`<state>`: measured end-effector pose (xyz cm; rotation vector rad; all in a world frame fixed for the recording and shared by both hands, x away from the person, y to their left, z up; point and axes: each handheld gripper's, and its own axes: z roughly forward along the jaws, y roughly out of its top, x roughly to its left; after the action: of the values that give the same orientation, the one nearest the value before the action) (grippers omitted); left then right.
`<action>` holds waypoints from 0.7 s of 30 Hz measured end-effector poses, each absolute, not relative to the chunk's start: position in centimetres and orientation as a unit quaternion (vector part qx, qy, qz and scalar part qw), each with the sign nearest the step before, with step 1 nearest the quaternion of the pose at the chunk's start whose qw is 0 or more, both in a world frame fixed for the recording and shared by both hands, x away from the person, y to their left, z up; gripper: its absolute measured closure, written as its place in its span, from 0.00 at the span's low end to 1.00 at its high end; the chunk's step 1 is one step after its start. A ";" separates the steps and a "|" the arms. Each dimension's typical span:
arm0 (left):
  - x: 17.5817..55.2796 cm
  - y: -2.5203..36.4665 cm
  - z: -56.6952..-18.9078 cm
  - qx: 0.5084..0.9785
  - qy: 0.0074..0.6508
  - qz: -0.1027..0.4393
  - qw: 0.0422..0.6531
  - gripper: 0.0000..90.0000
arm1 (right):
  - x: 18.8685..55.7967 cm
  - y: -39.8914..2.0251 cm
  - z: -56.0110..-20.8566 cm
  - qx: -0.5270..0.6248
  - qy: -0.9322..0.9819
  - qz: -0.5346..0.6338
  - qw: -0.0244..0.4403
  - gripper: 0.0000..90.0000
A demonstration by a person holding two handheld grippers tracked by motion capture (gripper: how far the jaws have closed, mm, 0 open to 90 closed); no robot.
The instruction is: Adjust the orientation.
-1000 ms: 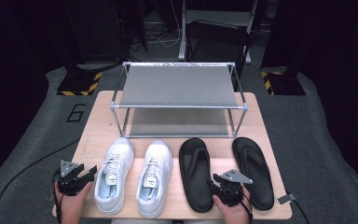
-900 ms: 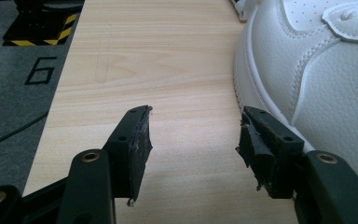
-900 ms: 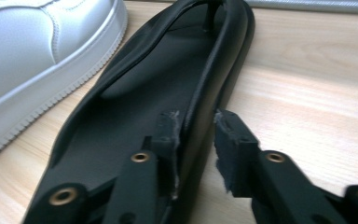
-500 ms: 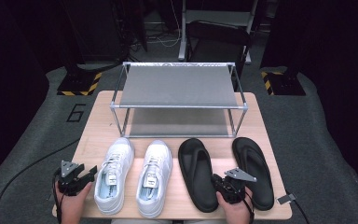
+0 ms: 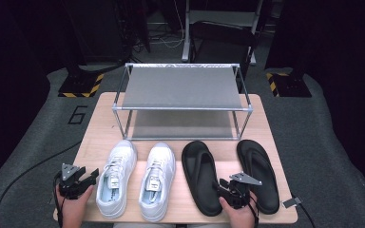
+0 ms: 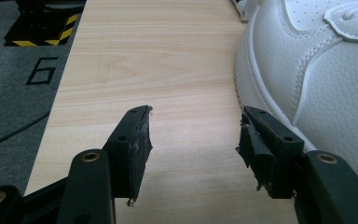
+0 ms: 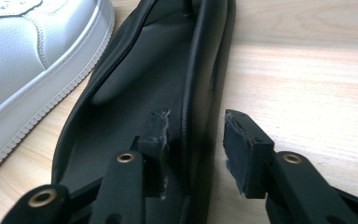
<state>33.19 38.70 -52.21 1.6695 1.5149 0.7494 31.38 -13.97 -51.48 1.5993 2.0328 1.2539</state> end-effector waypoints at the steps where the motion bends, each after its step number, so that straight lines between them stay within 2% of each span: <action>1: 33.2 38.7 -52.2 0.652 0.592 0.292 0.373 0.48 | 31.5 -14.0 -51.6 0.552 0.700 0.434 0.130 0.67; 21: 33.2 38.8 -52.2 0.655 0.592 0.294 0.367 0.48 | 32.4 -14.8 -51.8 0.572 0.688 0.443 0.060 0.67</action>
<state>33.21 38.83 -52.16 1.6815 1.5203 0.7559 32.41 -14.79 -51.79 1.7320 2.0818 1.3394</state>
